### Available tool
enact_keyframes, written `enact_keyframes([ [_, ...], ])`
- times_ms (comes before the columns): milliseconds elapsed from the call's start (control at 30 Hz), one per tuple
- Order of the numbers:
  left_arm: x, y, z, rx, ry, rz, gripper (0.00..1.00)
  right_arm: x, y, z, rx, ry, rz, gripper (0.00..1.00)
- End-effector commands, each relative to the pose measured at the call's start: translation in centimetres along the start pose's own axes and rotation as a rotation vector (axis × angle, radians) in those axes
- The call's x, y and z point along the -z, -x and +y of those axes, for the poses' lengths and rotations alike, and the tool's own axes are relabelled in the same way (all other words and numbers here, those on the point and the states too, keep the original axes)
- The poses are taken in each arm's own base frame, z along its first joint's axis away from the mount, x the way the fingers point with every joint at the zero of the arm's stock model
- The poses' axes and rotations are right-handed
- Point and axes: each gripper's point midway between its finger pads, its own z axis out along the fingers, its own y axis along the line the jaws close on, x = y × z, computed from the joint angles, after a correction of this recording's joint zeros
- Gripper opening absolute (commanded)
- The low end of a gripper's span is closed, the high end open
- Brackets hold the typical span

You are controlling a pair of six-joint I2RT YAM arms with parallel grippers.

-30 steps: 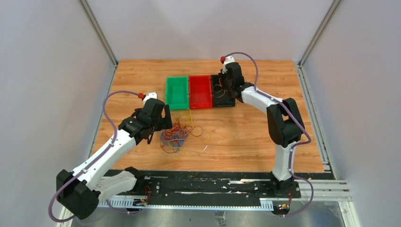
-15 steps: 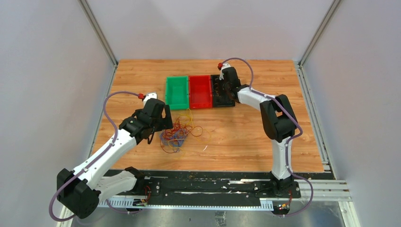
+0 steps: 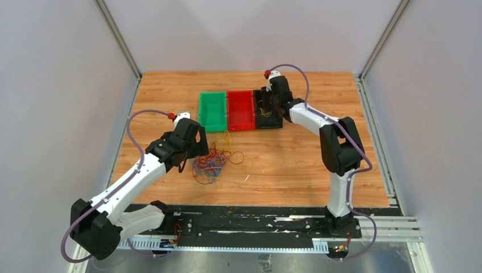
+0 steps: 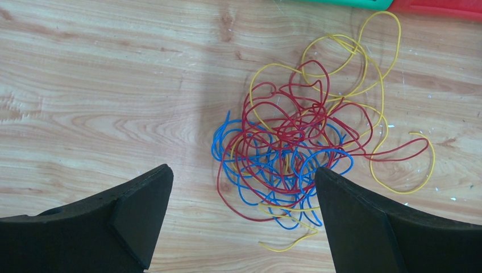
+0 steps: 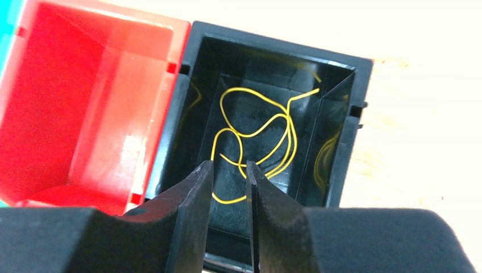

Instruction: Untangle the cables

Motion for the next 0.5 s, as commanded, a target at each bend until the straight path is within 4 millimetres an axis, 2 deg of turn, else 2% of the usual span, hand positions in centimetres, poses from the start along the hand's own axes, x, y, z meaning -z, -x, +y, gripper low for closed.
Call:
enact_keyframes([
  [0,-0.3,-0.2,-0.3,0.007,-0.006,0.013,1.00,3.2,3.4,0.1,0.006,0.015,-0.071,0.35],
  [100,-0.7,-0.6,-0.6,0.003,-0.018,0.030,1.00,4.8,4.1,0.9,0.007,0.063,-0.088,0.42],
  [200,-1.4,-1.2,-1.5,0.000,-0.054,0.051,1.00,6.9,5.0,1.3,0.002,0.089,-0.115,0.58],
  [267,-2.0,-1.7,-2.4,0.007,-0.098,0.065,1.00,8.2,4.9,1.9,-0.004,0.124,-0.124,0.72],
  [333,-2.6,-2.0,-3.7,0.019,-0.153,0.075,1.00,9.4,4.2,2.9,-0.016,0.183,-0.122,0.90],
  [367,-3.0,-2.2,-4.1,0.025,-0.166,0.081,1.00,10.0,3.9,3.6,-0.021,0.225,-0.121,0.95],
  [467,-4.5,-3.2,-4.7,0.020,-0.170,0.110,1.00,11.3,2.0,6.7,-0.029,0.349,-0.102,1.00],
])
